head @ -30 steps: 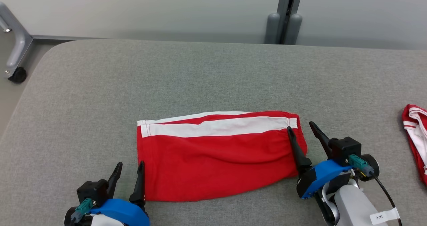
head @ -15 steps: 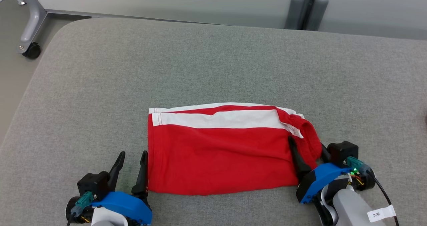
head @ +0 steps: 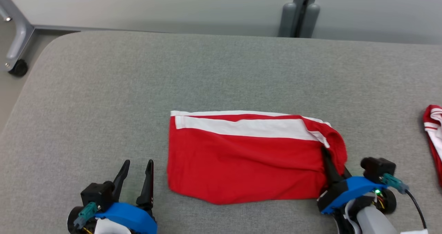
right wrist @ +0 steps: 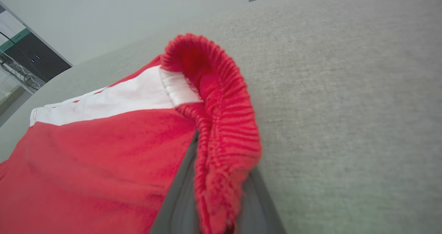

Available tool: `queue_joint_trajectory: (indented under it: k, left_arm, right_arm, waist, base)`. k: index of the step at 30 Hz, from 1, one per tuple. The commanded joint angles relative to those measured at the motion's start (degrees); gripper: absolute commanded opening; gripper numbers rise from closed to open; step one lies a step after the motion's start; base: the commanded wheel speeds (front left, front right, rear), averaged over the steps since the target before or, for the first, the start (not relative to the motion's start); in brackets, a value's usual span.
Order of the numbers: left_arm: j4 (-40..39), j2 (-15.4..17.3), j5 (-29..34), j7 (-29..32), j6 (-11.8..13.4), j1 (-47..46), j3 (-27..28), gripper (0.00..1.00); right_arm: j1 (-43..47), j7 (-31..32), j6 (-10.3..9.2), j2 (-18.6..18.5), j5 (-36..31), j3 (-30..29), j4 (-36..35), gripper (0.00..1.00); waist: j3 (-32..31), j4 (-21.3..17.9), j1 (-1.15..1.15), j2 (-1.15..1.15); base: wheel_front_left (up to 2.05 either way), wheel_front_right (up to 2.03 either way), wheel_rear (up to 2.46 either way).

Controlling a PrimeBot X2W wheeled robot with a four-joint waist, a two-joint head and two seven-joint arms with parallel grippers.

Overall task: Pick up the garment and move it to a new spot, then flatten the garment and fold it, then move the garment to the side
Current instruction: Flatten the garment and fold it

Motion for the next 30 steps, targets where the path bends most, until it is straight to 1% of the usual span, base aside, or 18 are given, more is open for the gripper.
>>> queue_joint_trajectory:
  k: [1, 5, 7, 9, 12, 13, 14, 18, 20, 24, 27, 28, 29, 30]
  left_arm:
    - [-0.1, 0.0, 0.4, -0.2, -0.1, 0.7, 0.2, 1.00]
    - [0.2, -0.7, 1.1, -0.2, -0.1, 2.0, 0.0, 1.00]
    - [0.6, -1.0, 1.4, -0.2, -0.1, 2.6, -0.2, 1.00]
    - [1.0, -1.5, 1.7, -0.2, -0.1, 3.0, -0.4, 1.00]
    - [1.4, -2.0, 1.4, -0.2, -0.1, 3.5, -1.4, 1.00]
    - [1.4, -2.0, 1.4, -0.2, -0.1, 3.5, -1.4, 1.00]
    - [1.7, -2.2, 1.4, -0.2, -0.1, 3.7, -2.0, 1.00]
    - [2.1, -2.5, 1.0, -0.2, -0.1, 3.6, -3.7, 1.00]
    - [2.4, -2.4, 0.9, -0.2, -0.1, 3.6, -4.3, 1.00]
    - [2.9, -1.9, 0.5, -0.2, -0.1, 3.4, -5.8, 1.00]
    - [2.3, -1.2, 0.3, -0.2, -0.1, 3.4, -6.2, 1.00]
    - [2.2, -1.1, 0.3, -0.2, -0.1, 3.6, -6.3, 1.00]
    - [2.2, -1.1, 0.3, -0.2, -0.1, 3.6, -6.3, 1.00]
    - [2.2, -0.9, 0.1, -0.2, -0.1, 3.9, -6.4, 1.00]
  right_arm:
    - [1.7, 0.1, -0.08, -0.5, 0.0, -1.4, 0.0, 0.00]
    - [3.6, 0.0, -0.05, -0.5, -1.3, -6.0, -1.2, 0.00]
    - [4.1, 0.0, -0.04, -0.3, -1.1, -6.6, -1.7, 0.00]
    - [4.4, 0.0, -0.04, -0.3, 0.1, -5.8, -2.4, 0.00]
    - [4.5, 0.0, -0.04, -0.3, 4.3, -0.9, -4.2, 0.00]
    - [4.5, 0.0, -0.04, -0.3, 4.3, -0.9, -4.2, 0.00]
    - [4.5, 0.0, -0.04, -0.3, 8.0, 3.8, -6.2, 0.00]
    - [4.0, 0.0, -0.04, -0.4, 12.3, 11.2, -8.4, 0.00]
    - [2.7, 0.0, -0.03, -0.4, 13.9, 13.1, -8.4, 0.00]
    - [0.3, 0.0, -0.03, -0.4, 14.4, 14.6, -5.7, 0.00]
    - [-2.2, 0.0, -0.03, -0.4, 11.9, 14.0, -3.1, 0.00]
    - [-2.7, 0.0, -0.04, -0.4, 11.3, 13.8, -1.9, 0.16]
    - [-2.7, 0.0, -0.04, -0.4, 11.3, 13.8, -1.9, 0.16]
    - [-3.4, 0.0, -0.04, -0.4, 10.0, 13.8, -0.6, 0.44]
  waist:
    - [-1.4, -1.4, 0.00, 0.00]
    - [-3.5, -3.2, 0.00, 0.00]
    - [-4.3, -3.9, 0.00, 0.00]
    - [-4.9, -4.3, 0.00, 0.00]
    - [-5.5, -4.2, 0.00, 0.00]
    - [-5.5, -4.2, 0.00, 0.00]
    - [-5.9, -3.4, 0.00, 0.00]
    - [-6.2, -0.5, 0.00, 0.00]
    - [-6.3, 1.7, 0.00, 0.00]
    - [-6.3, 6.9, 0.00, 0.00]
    - [-6.0, 10.5, 0.00, 0.00]
    - [-5.8, 11.5, 0.00, 0.00]
    - [-5.8, 11.5, 0.00, 0.00]
    - [-5.7, 12.3, 0.00, 0.00]
  base:
    - [0.00, 0.00, 0.00]
    - [0.00, 0.00, 0.00]
    - [0.00, 0.00, 0.00]
    - [0.00, 0.00, 0.00]
    - [0.00, 0.00, 0.00]
    - [0.00, 0.00, 0.00]
    - [0.00, 0.00, 0.00]
    - [0.00, 0.00, 0.00]
    - [0.00, 0.00, 0.00]
    - [0.00, 0.00, 0.00]
    - [0.00, 0.00, 0.00]
    - [0.00, 0.00, 0.00]
    - [0.00, 0.00, 0.00]
    - [0.00, 0.00, 0.00]
